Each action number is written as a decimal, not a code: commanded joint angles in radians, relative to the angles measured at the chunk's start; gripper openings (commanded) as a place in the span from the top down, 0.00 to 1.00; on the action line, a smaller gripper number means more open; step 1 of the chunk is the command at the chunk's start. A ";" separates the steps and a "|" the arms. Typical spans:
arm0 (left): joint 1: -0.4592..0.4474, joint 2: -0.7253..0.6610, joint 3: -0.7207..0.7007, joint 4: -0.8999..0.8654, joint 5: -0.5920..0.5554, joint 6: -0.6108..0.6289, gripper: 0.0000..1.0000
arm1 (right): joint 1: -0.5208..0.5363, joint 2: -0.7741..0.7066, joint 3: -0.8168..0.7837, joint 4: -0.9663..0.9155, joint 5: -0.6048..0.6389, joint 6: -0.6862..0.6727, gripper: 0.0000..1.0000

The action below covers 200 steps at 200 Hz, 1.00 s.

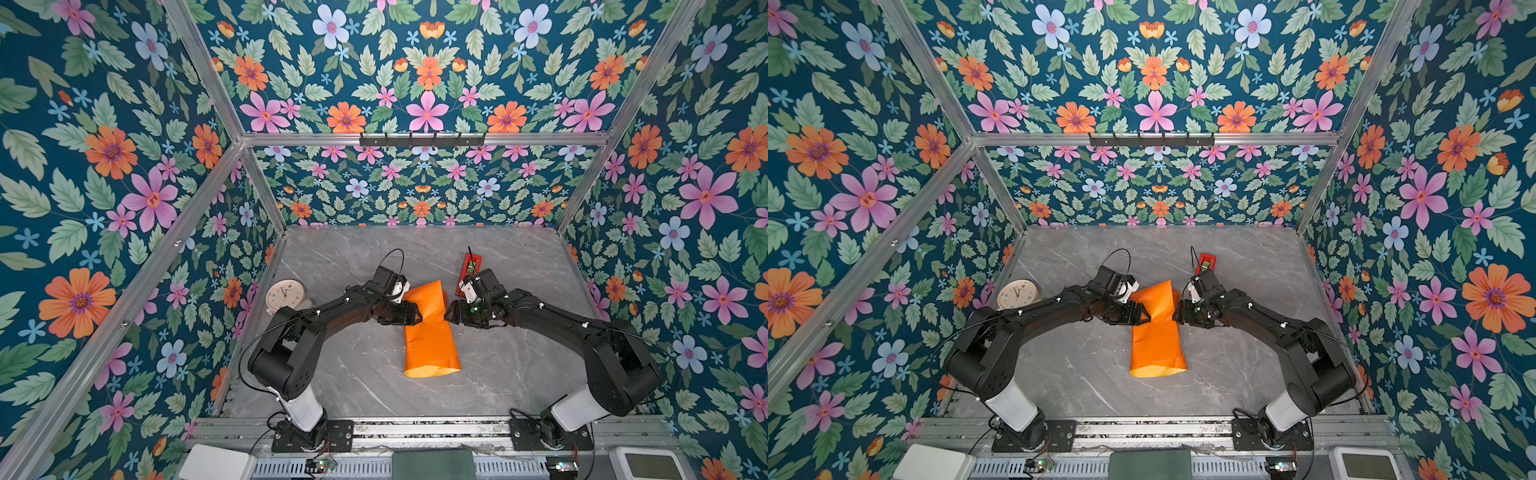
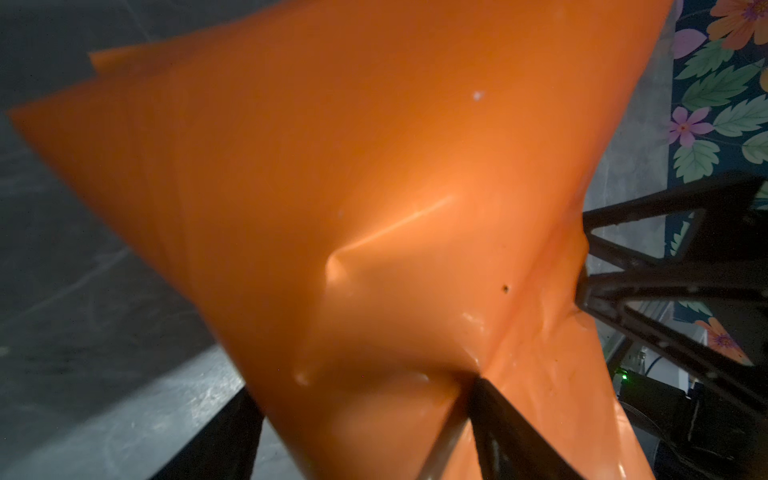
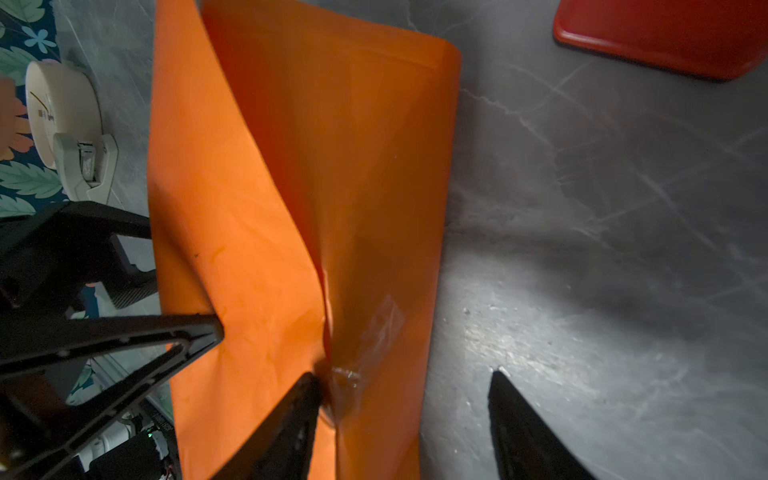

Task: Wrap a gift box in wrapping paper
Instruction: Wrap the gift box with the wrapping paper.

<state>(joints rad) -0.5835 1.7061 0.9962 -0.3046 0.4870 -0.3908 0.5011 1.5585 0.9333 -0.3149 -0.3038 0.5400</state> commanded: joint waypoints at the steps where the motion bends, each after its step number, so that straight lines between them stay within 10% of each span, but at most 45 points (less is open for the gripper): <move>1: -0.004 0.023 -0.016 -0.156 -0.142 0.028 0.21 | 0.002 0.011 -0.007 -0.039 0.021 -0.025 0.36; 83: -0.004 0.023 -0.013 -0.151 -0.136 0.027 0.21 | -0.011 -0.057 -0.015 0.010 -0.089 -0.003 0.22; 200: -0.004 0.015 -0.016 -0.156 -0.137 0.031 0.21 | -0.052 0.014 -0.010 0.025 -0.100 0.009 0.37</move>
<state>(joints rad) -0.5835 1.7031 0.9958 -0.3050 0.4820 -0.3908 0.4500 1.5620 0.9176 -0.2909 -0.3962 0.5510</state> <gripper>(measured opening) 0.795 0.636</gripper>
